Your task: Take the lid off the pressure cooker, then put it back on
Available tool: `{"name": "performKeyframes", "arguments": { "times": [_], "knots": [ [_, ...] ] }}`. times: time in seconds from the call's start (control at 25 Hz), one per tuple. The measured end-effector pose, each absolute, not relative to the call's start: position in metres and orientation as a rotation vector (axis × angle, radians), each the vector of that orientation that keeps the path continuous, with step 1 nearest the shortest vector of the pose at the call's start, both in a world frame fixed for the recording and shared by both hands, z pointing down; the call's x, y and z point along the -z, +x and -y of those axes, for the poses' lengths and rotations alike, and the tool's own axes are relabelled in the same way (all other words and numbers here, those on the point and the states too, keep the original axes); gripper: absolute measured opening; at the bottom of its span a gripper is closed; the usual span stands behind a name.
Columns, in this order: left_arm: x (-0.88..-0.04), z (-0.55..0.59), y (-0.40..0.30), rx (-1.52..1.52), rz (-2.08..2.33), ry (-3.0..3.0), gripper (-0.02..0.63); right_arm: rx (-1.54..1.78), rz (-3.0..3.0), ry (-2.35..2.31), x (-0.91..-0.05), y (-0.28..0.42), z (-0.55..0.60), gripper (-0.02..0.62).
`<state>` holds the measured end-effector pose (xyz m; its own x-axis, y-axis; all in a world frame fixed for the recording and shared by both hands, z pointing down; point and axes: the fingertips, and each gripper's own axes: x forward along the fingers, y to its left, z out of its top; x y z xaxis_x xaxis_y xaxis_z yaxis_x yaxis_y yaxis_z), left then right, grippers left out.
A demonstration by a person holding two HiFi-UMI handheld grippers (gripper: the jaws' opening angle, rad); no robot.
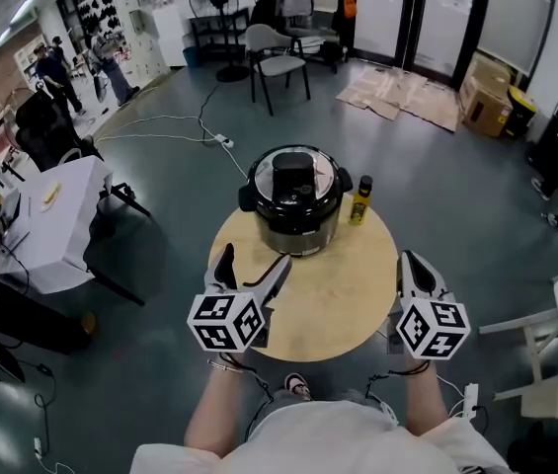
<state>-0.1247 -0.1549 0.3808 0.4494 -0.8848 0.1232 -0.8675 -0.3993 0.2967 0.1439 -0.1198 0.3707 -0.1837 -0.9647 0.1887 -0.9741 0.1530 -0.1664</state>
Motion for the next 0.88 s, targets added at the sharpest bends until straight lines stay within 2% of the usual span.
{"name": "performKeyframes", "arguments": {
  "times": [0.88],
  "knots": [
    [-0.398,0.236,-0.101,-0.047,1.454,2.396,0.502,-0.536,2.348,1.929,-0.397,0.158,0.211,0.002]
  ]
}}
